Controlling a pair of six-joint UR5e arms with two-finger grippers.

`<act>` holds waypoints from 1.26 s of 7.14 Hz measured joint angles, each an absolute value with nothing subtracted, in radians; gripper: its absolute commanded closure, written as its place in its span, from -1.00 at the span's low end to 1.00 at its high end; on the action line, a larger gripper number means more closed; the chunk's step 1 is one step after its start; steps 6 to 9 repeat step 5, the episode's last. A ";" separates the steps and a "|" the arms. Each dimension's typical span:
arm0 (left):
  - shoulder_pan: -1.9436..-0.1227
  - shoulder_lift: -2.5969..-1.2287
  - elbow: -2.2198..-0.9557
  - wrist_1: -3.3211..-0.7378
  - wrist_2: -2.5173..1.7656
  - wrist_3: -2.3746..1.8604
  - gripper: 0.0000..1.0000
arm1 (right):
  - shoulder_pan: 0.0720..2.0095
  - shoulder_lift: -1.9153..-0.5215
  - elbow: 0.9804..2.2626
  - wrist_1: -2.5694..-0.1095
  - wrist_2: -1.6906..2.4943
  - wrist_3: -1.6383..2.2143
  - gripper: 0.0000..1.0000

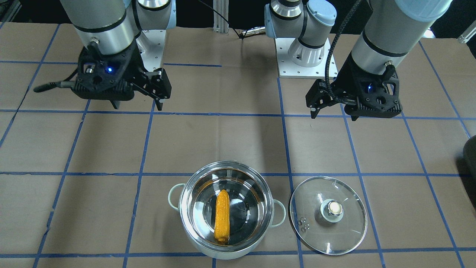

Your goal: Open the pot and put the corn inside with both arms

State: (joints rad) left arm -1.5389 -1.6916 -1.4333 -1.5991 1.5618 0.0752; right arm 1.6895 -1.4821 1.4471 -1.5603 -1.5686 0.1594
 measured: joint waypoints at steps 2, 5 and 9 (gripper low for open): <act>-1.542 -1.688 -1.437 -1.601 1.561 0.075 -1.00 | 1.660 -1.556 1.522 -1.557 -1.576 0.147 -1.00; -1.541 -1.685 -1.439 -1.601 1.560 0.078 -1.00 | 1.661 -1.569 1.530 -1.550 -1.576 0.141 -1.00; -1.541 -1.685 -1.439 -1.601 1.560 0.078 -1.00 | 1.661 -1.569 1.530 -1.550 -1.576 0.141 -1.00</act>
